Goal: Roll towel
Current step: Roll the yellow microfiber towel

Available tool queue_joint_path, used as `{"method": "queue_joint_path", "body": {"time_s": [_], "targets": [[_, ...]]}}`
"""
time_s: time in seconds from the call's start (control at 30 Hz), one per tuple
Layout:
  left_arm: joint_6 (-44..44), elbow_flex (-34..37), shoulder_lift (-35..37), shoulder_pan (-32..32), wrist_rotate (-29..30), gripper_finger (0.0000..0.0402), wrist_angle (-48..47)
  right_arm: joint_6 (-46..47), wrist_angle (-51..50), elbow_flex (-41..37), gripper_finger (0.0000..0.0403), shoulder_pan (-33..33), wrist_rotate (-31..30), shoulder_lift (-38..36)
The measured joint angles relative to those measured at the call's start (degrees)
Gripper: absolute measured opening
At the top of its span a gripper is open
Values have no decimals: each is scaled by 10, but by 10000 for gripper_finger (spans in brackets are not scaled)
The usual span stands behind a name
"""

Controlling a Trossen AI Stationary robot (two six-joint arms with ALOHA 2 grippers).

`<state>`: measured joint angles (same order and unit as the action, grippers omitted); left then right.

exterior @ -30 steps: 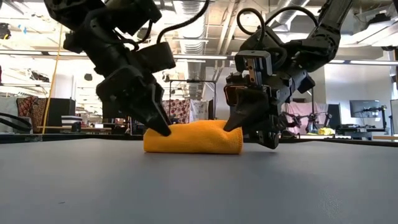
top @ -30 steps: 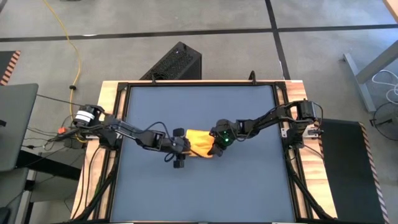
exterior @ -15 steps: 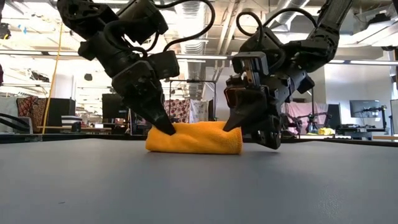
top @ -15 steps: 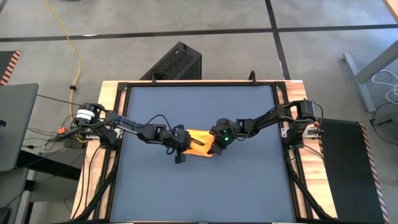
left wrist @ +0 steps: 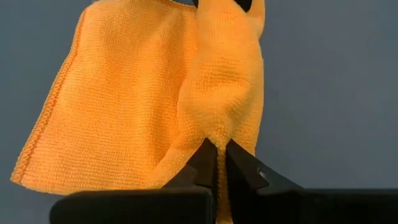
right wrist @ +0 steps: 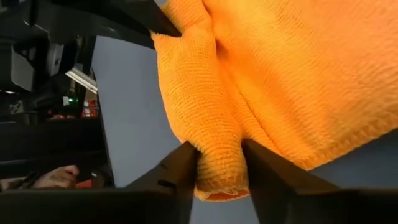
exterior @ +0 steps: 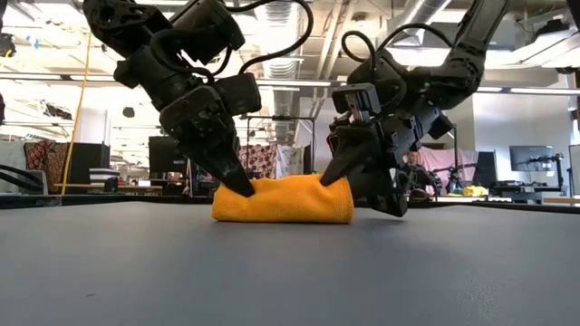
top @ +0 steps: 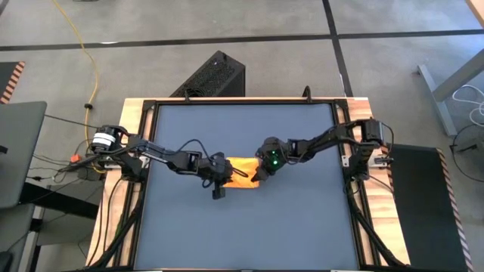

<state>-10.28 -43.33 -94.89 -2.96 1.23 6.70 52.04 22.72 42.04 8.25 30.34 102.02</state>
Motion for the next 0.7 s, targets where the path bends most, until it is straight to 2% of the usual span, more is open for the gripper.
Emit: {"method": "queue_joint_path", "body": {"time_s": [0.2, 0.4, 0.53, 0.7], "targets": [[-17, 0, 0, 3, -12, 2, 1, 20, -2, 0, 225, 19, 57, 0], [-55, 0, 0, 31, -66, 2, 1, 0, -77, 0, 233, 41, 66, -20], [-67, 0, 0, 53, -102, 2, -2, -53, -134, 0, 226, 50, 28, -67], [-69, 0, 1, 76, -118, 2, -46, -181, -144, 0, 224, 26, -70, -141]]}}
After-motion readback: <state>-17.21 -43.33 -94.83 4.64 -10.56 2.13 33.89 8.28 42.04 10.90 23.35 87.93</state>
